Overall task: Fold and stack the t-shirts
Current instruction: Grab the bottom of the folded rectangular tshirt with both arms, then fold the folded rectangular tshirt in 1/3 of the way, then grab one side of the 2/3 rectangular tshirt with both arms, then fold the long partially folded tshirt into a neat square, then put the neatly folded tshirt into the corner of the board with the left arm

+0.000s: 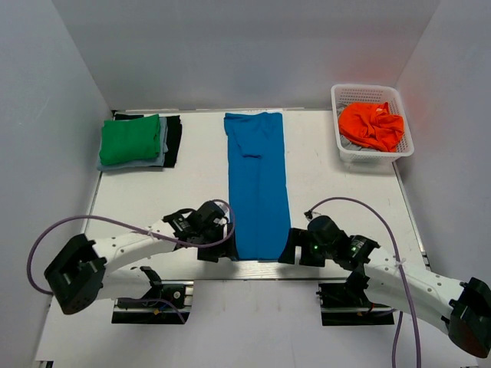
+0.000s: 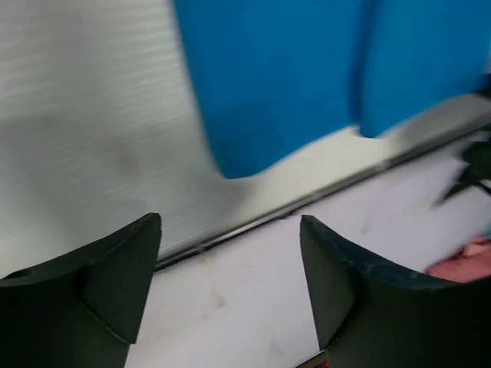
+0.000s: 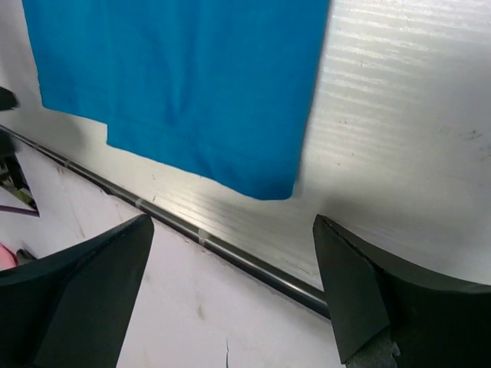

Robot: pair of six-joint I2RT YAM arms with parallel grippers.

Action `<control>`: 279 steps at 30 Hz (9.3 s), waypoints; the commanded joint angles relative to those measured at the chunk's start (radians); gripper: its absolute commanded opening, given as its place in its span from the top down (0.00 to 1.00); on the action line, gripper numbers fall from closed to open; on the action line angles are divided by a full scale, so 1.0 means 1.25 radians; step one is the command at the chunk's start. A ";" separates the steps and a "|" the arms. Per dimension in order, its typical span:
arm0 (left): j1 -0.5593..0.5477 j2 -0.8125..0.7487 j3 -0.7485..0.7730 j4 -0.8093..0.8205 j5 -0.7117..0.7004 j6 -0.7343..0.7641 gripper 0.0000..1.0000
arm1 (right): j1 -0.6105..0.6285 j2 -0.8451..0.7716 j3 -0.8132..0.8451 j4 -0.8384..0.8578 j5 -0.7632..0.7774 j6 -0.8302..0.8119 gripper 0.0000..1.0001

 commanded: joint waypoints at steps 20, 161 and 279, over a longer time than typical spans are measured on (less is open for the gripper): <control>-0.018 0.246 0.004 0.074 -0.039 0.044 0.84 | -0.038 0.155 -0.019 0.100 0.040 0.026 0.54; 0.211 -0.063 0.092 0.032 0.271 0.174 1.00 | -0.333 0.068 0.318 -0.123 -0.211 -0.396 1.00; 0.297 0.327 0.340 0.053 -0.139 0.093 0.00 | -0.392 0.241 0.176 0.433 -0.082 -0.270 0.10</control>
